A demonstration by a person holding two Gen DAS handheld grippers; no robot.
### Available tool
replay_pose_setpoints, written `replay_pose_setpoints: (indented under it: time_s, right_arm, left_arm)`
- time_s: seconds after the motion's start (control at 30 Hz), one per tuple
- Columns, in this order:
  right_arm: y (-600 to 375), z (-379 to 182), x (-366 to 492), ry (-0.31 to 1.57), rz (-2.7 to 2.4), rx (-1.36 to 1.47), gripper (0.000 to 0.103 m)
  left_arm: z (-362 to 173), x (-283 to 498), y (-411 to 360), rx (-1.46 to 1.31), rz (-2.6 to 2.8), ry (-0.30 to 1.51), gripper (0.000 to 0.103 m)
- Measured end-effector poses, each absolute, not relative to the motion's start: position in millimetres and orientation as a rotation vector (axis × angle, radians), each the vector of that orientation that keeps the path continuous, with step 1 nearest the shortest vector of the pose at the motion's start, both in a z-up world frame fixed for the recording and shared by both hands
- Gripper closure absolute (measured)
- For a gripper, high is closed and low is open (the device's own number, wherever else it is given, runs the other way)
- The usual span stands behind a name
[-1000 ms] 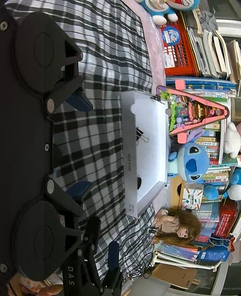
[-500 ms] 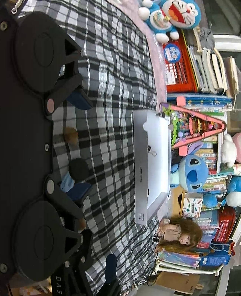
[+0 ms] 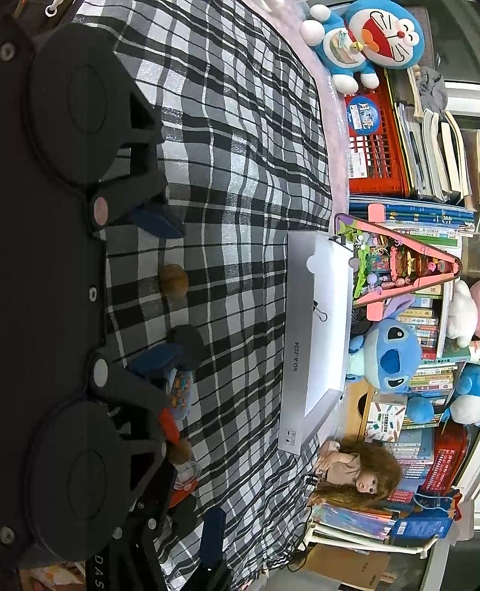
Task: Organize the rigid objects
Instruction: 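Grasp the brown nut with the left tool while the right tool grasps the clear plastic lid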
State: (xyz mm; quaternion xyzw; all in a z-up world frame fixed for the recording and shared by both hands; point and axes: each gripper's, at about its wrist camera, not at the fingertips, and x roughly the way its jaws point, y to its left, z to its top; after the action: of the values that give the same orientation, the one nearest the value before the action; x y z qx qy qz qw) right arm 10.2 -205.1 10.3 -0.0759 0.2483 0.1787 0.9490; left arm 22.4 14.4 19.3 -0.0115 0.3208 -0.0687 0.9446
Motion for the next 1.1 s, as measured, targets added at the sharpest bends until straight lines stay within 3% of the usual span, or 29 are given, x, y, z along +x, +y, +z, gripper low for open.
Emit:
replay_pose_setpoints:
  time_s: [0.13, 0.4, 0.47, 0.53, 0.57, 0.63, 1.1]
  right_arm:
    - [-201, 9, 9, 0.505, 0.365, -0.174, 0.022]
    - [-200, 6, 12, 0.525, 0.376, -0.184, 0.033]
    - [-200, 3, 16, 0.543, 0.374, -0.176, 0.042]
    - [-202, 2, 20, 0.560, 0.372, -0.160, 0.055]
    - [-202, 2, 21, 0.565, 0.365, -0.156, 0.066]
    - [-202, 3, 22, 0.558, 0.351, -0.160, 0.070]
    - [-206, 8, 29, 0.554, 0.333, -0.127, 0.070]
  left_arm:
    - [18, 25, 14, -0.031, -0.142, 0.679, 0.061]
    - [14, 31, 16, -0.047, -0.137, 0.696, 0.063]
    - [14, 34, 17, -0.053, -0.138, 0.696, 0.066]
    - [14, 36, 17, -0.055, -0.136, 0.692, 0.083]
    - [14, 37, 17, -0.061, -0.137, 0.694, 0.083]
    - [14, 37, 17, -0.065, -0.149, 0.695, 0.083]
    - [19, 37, 6, -0.032, -0.156, 0.677, 0.083]
